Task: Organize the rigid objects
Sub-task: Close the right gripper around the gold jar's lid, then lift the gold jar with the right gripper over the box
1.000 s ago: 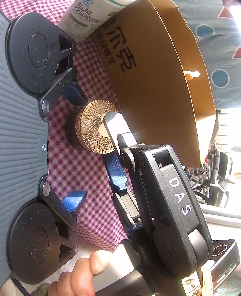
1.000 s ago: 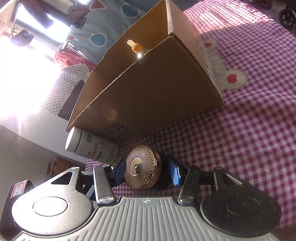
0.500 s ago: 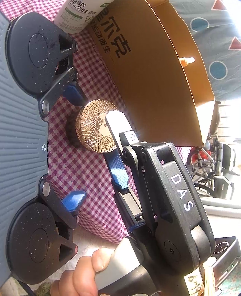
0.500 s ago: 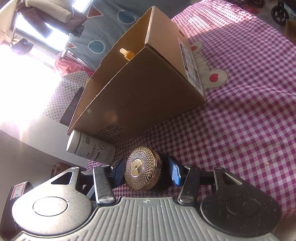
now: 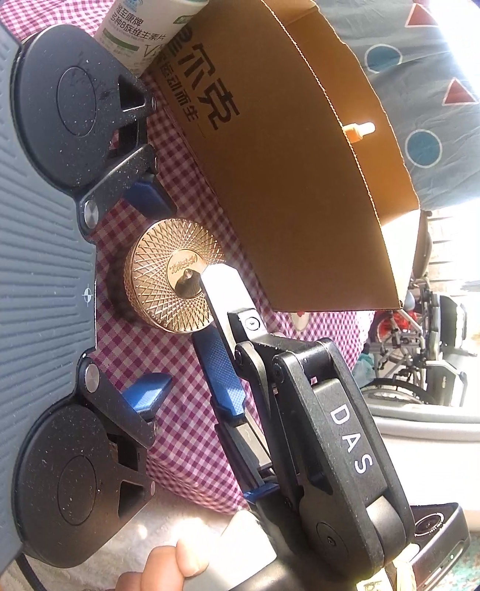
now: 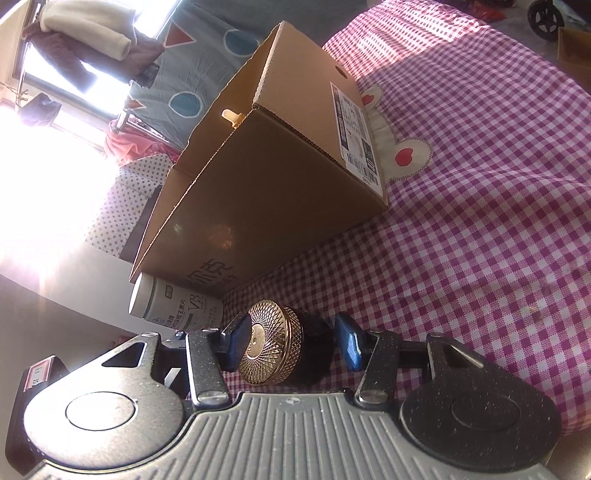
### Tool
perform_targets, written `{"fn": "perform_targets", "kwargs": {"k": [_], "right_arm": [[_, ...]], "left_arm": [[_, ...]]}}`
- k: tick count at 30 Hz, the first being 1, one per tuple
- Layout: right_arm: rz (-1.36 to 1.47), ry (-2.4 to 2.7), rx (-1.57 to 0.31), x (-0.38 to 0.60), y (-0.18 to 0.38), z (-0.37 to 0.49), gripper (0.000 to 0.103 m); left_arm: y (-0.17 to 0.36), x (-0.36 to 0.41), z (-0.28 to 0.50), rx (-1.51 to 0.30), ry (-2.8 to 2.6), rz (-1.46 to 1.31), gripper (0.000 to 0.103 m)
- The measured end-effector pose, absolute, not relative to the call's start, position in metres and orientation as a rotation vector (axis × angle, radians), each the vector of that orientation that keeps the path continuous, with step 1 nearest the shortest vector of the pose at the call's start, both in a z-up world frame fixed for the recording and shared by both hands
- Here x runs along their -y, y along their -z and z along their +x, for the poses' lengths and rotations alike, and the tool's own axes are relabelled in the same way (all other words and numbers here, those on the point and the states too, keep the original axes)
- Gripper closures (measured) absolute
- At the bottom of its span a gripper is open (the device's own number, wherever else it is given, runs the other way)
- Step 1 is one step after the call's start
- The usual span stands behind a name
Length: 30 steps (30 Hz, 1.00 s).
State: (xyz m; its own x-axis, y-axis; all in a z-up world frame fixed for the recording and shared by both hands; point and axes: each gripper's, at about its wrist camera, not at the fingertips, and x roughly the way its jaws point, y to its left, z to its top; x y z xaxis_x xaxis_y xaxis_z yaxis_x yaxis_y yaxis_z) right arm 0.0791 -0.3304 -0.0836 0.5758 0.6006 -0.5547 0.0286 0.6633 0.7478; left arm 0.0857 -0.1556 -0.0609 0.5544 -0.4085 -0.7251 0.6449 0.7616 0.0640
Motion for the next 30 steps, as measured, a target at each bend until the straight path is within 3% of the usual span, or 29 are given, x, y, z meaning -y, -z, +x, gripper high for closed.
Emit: {"fn": "perform_targets", "kwargs": {"k": [16, 30], "right_arm": [[0.797, -0.388, -0.901, 0.331, 0.088, 0.078, 0.051], [0.69, -0.363, -0.899, 0.303, 0.073, 0.083, 0.052]], "left_arm": [[0.063, 0.149, 0.111, -0.782, 0.611, 0.259, 0.045], [0.056, 0.131, 0.105, -0.775, 0.645, 0.208, 0.047]]}}
